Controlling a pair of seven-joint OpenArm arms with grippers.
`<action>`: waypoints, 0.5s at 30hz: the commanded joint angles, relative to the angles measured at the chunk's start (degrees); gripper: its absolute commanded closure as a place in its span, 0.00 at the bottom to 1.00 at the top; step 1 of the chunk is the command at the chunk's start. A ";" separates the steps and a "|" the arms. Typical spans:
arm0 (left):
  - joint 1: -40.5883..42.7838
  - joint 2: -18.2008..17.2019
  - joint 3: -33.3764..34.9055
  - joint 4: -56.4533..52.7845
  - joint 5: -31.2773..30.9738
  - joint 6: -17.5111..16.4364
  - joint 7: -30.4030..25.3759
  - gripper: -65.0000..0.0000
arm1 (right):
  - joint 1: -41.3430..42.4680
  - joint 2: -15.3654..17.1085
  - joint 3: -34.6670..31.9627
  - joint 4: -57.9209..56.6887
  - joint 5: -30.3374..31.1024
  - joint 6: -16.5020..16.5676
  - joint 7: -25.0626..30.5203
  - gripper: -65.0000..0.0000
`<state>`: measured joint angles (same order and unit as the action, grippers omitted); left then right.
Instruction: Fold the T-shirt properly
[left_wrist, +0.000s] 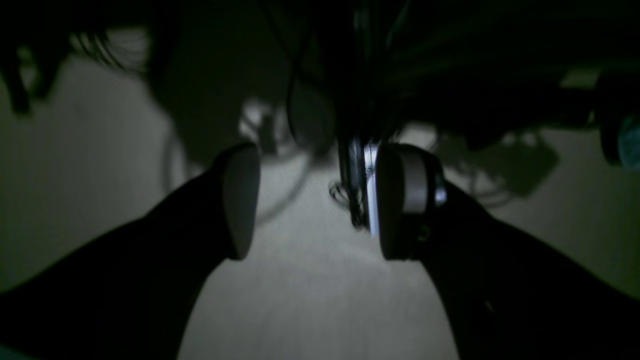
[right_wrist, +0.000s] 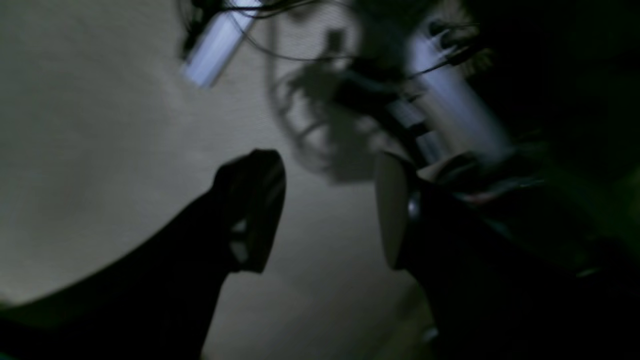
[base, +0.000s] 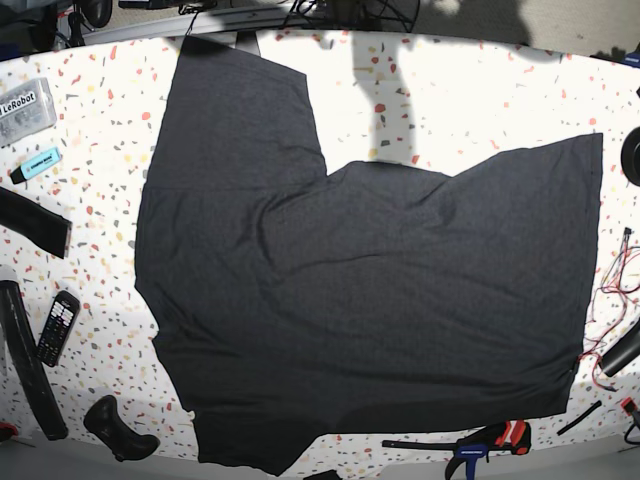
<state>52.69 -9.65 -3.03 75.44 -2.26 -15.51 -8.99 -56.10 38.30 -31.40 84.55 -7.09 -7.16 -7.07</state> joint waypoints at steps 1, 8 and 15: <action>3.06 -0.02 -0.04 3.04 0.07 -0.57 -0.87 0.45 | -2.01 0.79 -0.07 2.34 -1.53 -1.60 0.44 0.50; 10.16 0.07 -0.04 21.70 0.28 -0.55 3.74 0.45 | -5.79 0.37 -0.07 15.91 -12.81 -10.62 -0.37 0.50; 9.99 0.04 -0.04 33.38 0.31 -0.57 14.95 0.45 | -5.77 0.28 -0.07 28.33 -19.58 -13.46 -4.42 0.50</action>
<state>61.63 -9.39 -2.96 107.94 -1.58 -16.21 6.74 -60.97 38.26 -31.22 111.94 -25.85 -19.94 -12.45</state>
